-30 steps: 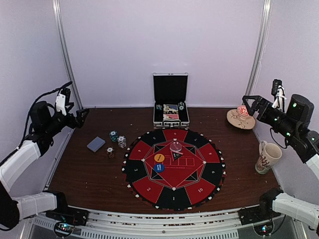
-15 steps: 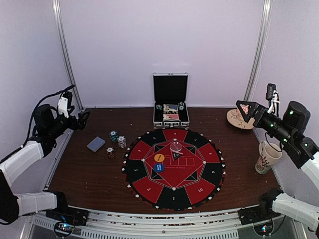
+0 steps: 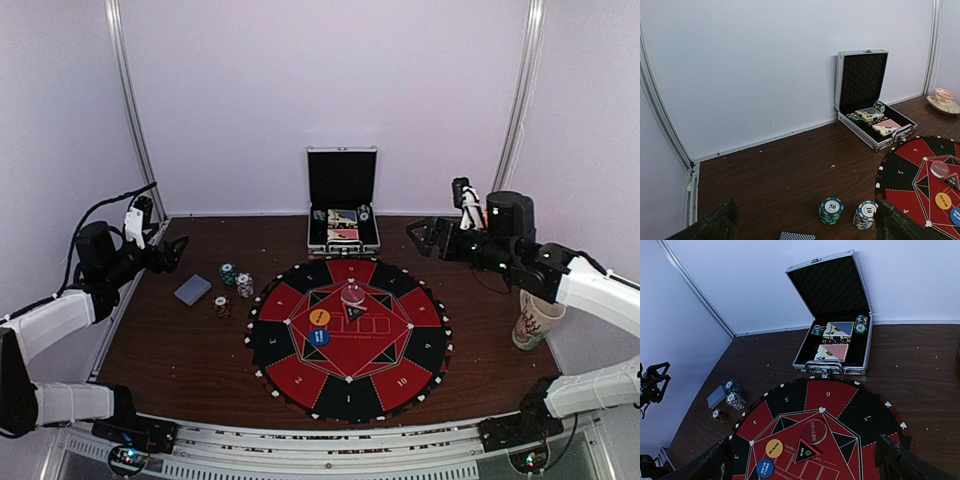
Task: Distribute texas hold em gaming equipment
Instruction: Pick up the dealer button from the poker table mat.
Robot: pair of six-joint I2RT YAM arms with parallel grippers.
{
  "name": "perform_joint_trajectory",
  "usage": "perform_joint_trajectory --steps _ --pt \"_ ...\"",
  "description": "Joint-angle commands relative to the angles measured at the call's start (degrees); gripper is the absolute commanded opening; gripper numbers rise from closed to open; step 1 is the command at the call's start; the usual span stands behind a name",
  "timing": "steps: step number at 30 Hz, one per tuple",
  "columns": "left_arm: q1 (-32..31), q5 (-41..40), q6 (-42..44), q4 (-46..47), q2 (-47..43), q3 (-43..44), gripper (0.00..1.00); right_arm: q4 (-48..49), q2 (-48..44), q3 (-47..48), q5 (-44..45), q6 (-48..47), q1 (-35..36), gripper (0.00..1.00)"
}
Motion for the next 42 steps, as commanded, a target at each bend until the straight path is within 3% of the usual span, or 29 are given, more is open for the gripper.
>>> perform_joint_trajectory --steps 1,6,10,15,22,27,33,42 --pt "0.3 1.1 -0.9 5.9 1.1 -0.4 0.98 -5.1 9.5 10.1 16.3 -3.5 9.0 1.00" --pt "0.3 0.4 -1.4 6.7 1.4 -0.8 0.98 -15.5 26.0 25.2 29.1 -7.2 17.7 1.00" --pt "0.3 0.4 -1.9 8.2 1.0 -1.7 0.98 -21.2 36.7 35.1 29.8 -8.4 19.5 1.00" --pt "0.3 1.2 -2.1 10.8 0.5 -3.4 0.98 -15.6 40.4 34.3 25.1 -9.9 19.2 1.00" --pt "0.3 1.9 -1.8 14.2 0.6 -4.9 0.98 -16.2 47.8 39.1 25.6 -8.7 17.6 1.00" --pt "0.3 3.5 -1.7 15.5 1.3 -5.5 0.98 -13.6 50.8 37.4 21.5 -6.7 13.9 1.00" --pt "0.3 3.9 -1.5 16.9 1.6 -6.3 0.98 -11.5 54.8 36.9 15.9 -6.2 9.8 0.97" --pt "0.3 3.2 -1.3 17.5 2.8 -6.2 0.98 -13.4 61.1 39.7 10.9 -6.6 9.1 0.89"
